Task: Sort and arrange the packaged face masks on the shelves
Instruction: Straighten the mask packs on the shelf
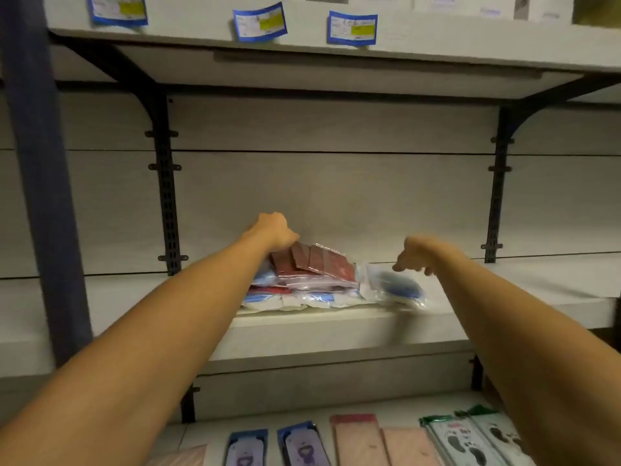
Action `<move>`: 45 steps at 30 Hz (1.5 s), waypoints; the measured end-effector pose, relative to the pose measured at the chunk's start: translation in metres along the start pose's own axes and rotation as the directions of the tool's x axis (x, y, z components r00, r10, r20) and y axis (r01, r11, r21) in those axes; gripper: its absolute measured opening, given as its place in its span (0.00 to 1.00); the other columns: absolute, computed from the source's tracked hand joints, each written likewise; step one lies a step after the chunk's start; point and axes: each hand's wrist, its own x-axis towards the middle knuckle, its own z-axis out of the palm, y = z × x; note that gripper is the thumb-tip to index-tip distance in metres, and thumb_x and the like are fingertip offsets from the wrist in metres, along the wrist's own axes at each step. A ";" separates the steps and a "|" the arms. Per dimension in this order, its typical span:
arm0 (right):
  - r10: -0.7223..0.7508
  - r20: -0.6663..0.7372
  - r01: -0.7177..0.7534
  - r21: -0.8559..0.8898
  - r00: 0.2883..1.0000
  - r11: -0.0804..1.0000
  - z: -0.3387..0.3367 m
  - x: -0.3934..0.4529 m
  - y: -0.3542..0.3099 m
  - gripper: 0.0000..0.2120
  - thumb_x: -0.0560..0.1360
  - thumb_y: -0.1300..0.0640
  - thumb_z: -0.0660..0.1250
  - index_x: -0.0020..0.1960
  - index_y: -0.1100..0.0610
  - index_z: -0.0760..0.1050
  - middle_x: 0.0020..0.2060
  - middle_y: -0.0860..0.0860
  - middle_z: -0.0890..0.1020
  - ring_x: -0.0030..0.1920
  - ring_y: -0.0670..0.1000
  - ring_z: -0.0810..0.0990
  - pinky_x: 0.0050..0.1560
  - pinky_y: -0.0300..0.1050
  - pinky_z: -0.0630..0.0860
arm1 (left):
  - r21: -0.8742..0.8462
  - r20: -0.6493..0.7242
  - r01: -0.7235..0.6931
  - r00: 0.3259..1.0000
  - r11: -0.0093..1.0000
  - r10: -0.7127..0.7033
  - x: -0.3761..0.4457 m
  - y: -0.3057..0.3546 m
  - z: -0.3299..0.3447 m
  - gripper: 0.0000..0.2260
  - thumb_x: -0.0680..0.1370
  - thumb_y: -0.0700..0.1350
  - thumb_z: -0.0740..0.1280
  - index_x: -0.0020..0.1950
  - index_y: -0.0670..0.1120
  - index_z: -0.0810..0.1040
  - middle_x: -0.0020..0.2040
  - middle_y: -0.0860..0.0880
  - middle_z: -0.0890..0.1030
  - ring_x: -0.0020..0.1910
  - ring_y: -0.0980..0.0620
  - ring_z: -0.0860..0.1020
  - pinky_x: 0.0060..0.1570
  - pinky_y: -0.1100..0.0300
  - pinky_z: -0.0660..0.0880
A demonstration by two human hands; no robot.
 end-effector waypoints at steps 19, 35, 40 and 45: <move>0.077 0.261 -0.144 0.248 0.962 0.958 0.007 0.019 0.007 0.23 0.77 0.58 0.73 0.67 0.63 0.69 0.52 0.58 0.74 0.41 0.55 0.75 0.60 0.50 0.76 | -0.385 0.152 0.284 0.958 0.878 -0.243 0.006 -0.007 0.014 0.14 0.75 0.34 0.72 0.57 0.39 0.71 0.42 0.41 0.77 0.46 0.42 0.80 0.50 0.51 0.79; -0.112 0.273 0.066 0.170 0.956 0.983 0.024 -0.003 -0.109 0.31 0.79 0.41 0.67 0.69 0.65 0.72 0.57 0.61 0.79 0.57 0.61 0.80 0.64 0.53 0.75 | -0.496 -0.207 0.260 0.891 0.828 -0.403 -0.003 -0.094 -0.050 0.07 0.79 0.40 0.64 0.55 0.41 0.71 0.52 0.41 0.75 0.51 0.40 0.77 0.46 0.52 0.76; -0.068 0.296 0.025 0.148 0.953 0.989 0.017 -0.007 -0.115 0.30 0.79 0.41 0.67 0.67 0.66 0.71 0.49 0.60 0.79 0.61 0.60 0.79 0.68 0.53 0.73 | -0.526 -0.176 0.270 0.893 0.807 -0.414 -0.003 -0.113 -0.056 0.12 0.76 0.41 0.63 0.58 0.38 0.74 0.54 0.39 0.78 0.51 0.38 0.80 0.48 0.50 0.79; -0.004 0.297 -0.027 0.100 0.955 0.995 0.016 -0.010 -0.119 0.20 0.82 0.51 0.65 0.35 0.63 0.72 0.32 0.56 0.76 0.34 0.52 0.73 0.45 0.45 0.72 | -0.565 -0.200 0.238 0.889 0.790 -0.412 -0.003 -0.121 -0.060 0.10 0.76 0.40 0.63 0.55 0.37 0.76 0.54 0.39 0.79 0.50 0.38 0.80 0.52 0.46 0.81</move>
